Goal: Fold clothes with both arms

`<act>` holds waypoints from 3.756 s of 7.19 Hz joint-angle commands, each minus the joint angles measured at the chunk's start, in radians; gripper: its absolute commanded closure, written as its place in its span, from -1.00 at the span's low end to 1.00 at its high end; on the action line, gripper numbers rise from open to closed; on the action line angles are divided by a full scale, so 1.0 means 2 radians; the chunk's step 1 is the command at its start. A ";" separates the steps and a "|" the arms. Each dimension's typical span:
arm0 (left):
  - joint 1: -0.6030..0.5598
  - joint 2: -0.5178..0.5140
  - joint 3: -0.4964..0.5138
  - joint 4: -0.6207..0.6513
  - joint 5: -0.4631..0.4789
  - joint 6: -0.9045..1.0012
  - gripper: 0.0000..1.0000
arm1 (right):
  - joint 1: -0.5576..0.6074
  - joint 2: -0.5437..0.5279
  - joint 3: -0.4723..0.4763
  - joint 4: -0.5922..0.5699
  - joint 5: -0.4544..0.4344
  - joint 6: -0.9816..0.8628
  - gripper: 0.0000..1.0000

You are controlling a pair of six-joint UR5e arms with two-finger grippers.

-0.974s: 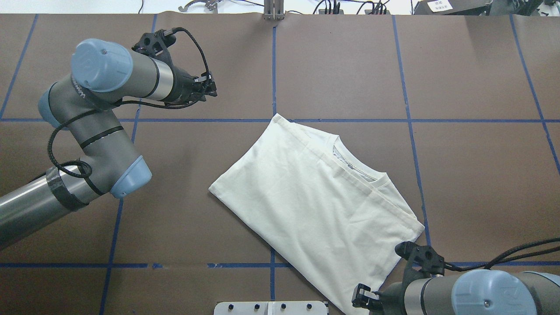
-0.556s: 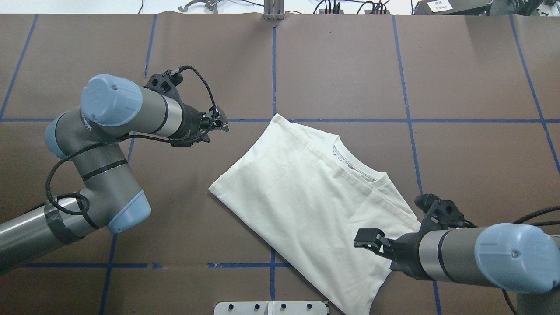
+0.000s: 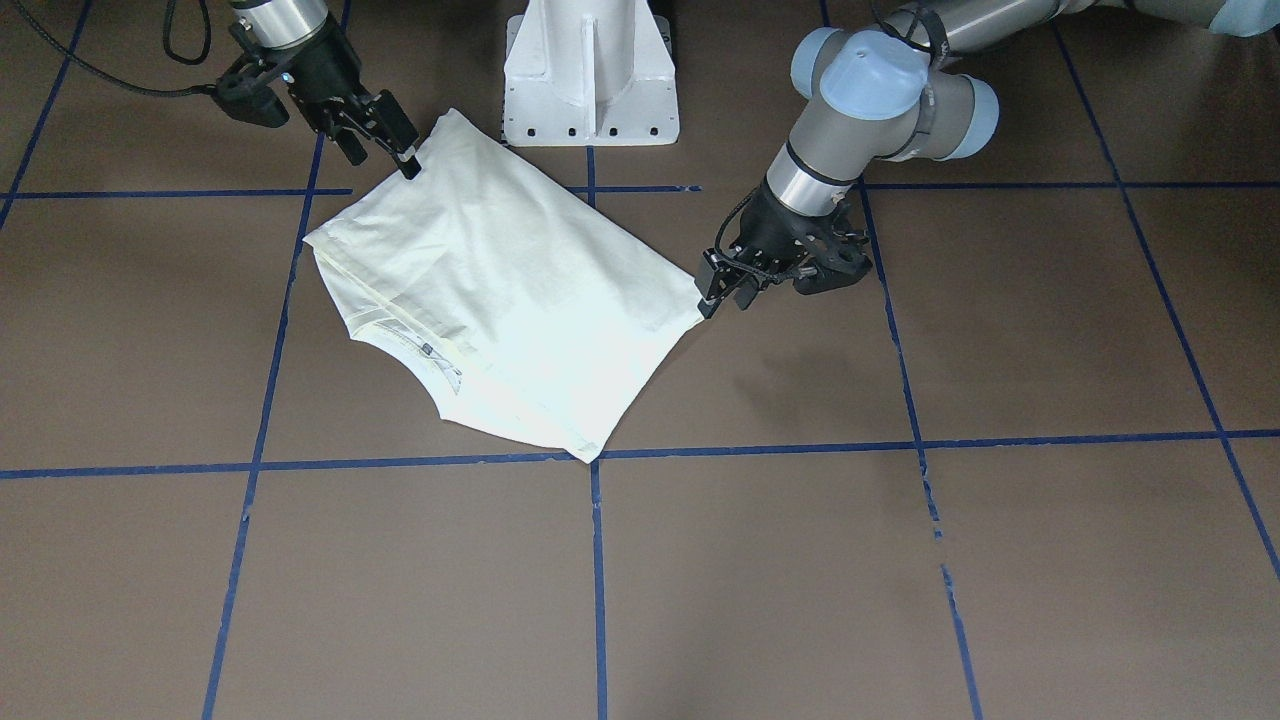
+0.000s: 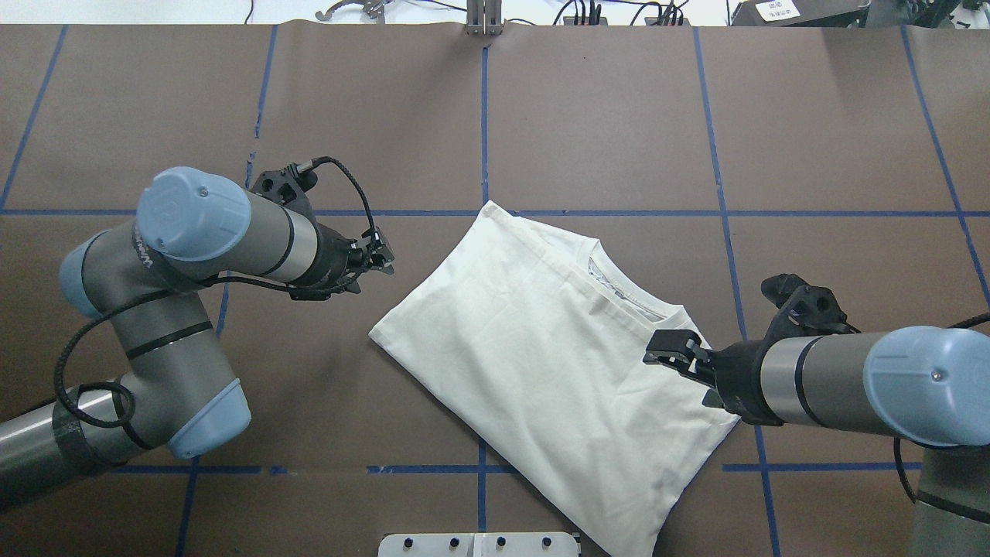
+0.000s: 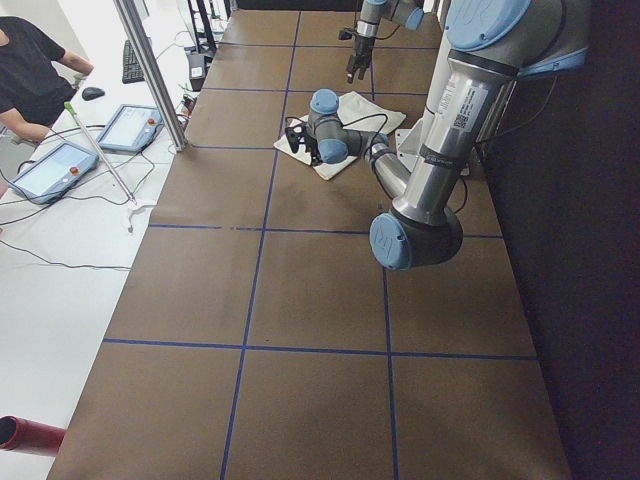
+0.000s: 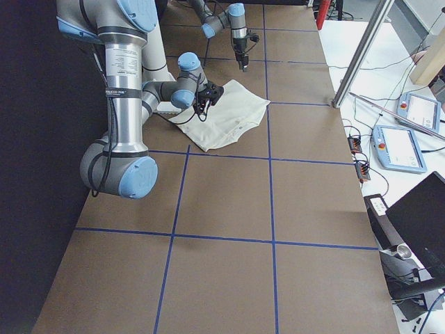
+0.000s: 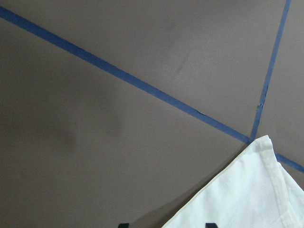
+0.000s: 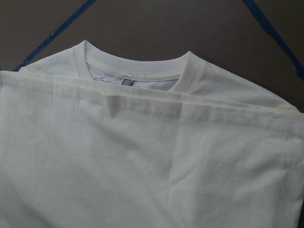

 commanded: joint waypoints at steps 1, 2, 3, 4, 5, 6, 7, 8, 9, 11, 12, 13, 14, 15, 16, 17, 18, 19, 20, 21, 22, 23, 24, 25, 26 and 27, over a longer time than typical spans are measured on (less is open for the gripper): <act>0.022 0.002 0.012 0.029 0.004 -0.003 -0.21 | 0.032 0.008 -0.019 0.000 0.002 -0.036 -1.00; 0.030 -0.003 0.024 0.028 0.005 -0.002 -0.13 | 0.033 0.008 -0.018 0.000 0.002 -0.037 -1.00; 0.036 -0.004 0.024 0.028 0.005 -0.001 -0.05 | 0.033 0.010 -0.019 0.000 0.001 -0.037 -1.00; 0.037 -0.003 0.025 0.029 0.005 -0.001 0.02 | 0.033 0.009 -0.019 0.000 0.001 -0.037 -1.00; 0.038 -0.004 0.032 0.028 0.005 -0.001 0.09 | 0.033 0.010 -0.019 0.000 0.002 -0.037 -1.00; 0.041 -0.004 0.041 0.027 0.006 0.000 0.10 | 0.033 0.010 -0.020 0.000 0.001 -0.037 -1.00; 0.041 -0.004 0.041 0.026 0.005 0.002 0.22 | 0.033 0.009 -0.021 0.000 0.001 -0.037 -1.00; 0.041 -0.004 0.041 0.025 0.005 0.004 0.89 | 0.034 0.009 -0.021 0.000 0.001 -0.037 -1.00; 0.041 -0.004 0.041 0.025 0.005 0.008 1.00 | 0.034 0.009 -0.021 0.000 0.002 -0.037 -1.00; 0.028 -0.001 0.029 0.032 0.006 0.029 1.00 | 0.033 0.011 -0.022 0.000 0.002 -0.037 -1.00; -0.002 0.001 0.024 0.039 0.005 0.078 1.00 | 0.033 0.011 -0.022 0.000 0.002 -0.037 -1.00; -0.023 -0.001 0.037 0.041 0.006 0.127 1.00 | 0.033 0.010 -0.022 0.000 0.002 -0.037 -1.00; -0.045 -0.014 0.064 0.035 0.014 0.152 1.00 | 0.033 0.010 -0.022 0.000 0.002 -0.037 -1.00; -0.077 -0.062 0.140 0.006 0.014 0.156 1.00 | 0.033 0.010 -0.022 -0.001 0.002 -0.037 -1.00; -0.104 -0.121 0.241 -0.059 0.014 0.155 1.00 | 0.033 0.014 -0.024 -0.001 -0.001 -0.036 -1.00; -0.119 -0.183 0.336 -0.095 0.017 0.154 1.00 | 0.033 0.023 -0.029 -0.001 -0.002 -0.036 -1.00; -0.122 -0.236 0.412 -0.136 0.044 0.153 1.00 | 0.032 0.027 -0.032 -0.001 -0.002 -0.036 -1.00; -0.124 -0.242 0.422 -0.155 0.043 0.155 0.39 | 0.029 0.045 -0.039 -0.002 -0.002 -0.035 -1.00; -0.127 -0.207 0.354 -0.148 0.028 0.154 0.16 | 0.024 0.083 -0.058 -0.024 -0.002 -0.031 -1.00; -0.128 -0.142 0.269 -0.149 -0.019 0.151 0.16 | -0.002 0.144 -0.065 -0.108 -0.004 -0.029 -1.00; -0.130 -0.116 0.226 -0.145 -0.029 0.150 0.16 | -0.028 0.200 -0.074 -0.184 -0.021 0.007 -1.00; -0.130 -0.113 0.221 -0.143 -0.029 0.150 0.15 | -0.070 0.213 -0.094 -0.202 -0.062 0.044 -0.88; -0.130 -0.113 0.221 -0.143 -0.029 0.150 0.15 | -0.082 0.222 -0.120 -0.199 -0.085 0.047 -0.75; -0.130 -0.112 0.221 -0.143 -0.029 0.150 0.14 | -0.082 0.233 -0.140 -0.199 -0.087 0.047 -0.62; -0.130 -0.112 0.221 -0.143 -0.029 0.150 0.13 | -0.082 0.233 -0.150 -0.198 -0.090 0.046 -0.55; -0.130 -0.112 0.221 -0.143 -0.028 0.150 0.13 | -0.082 0.234 -0.163 -0.190 -0.093 0.047 -0.49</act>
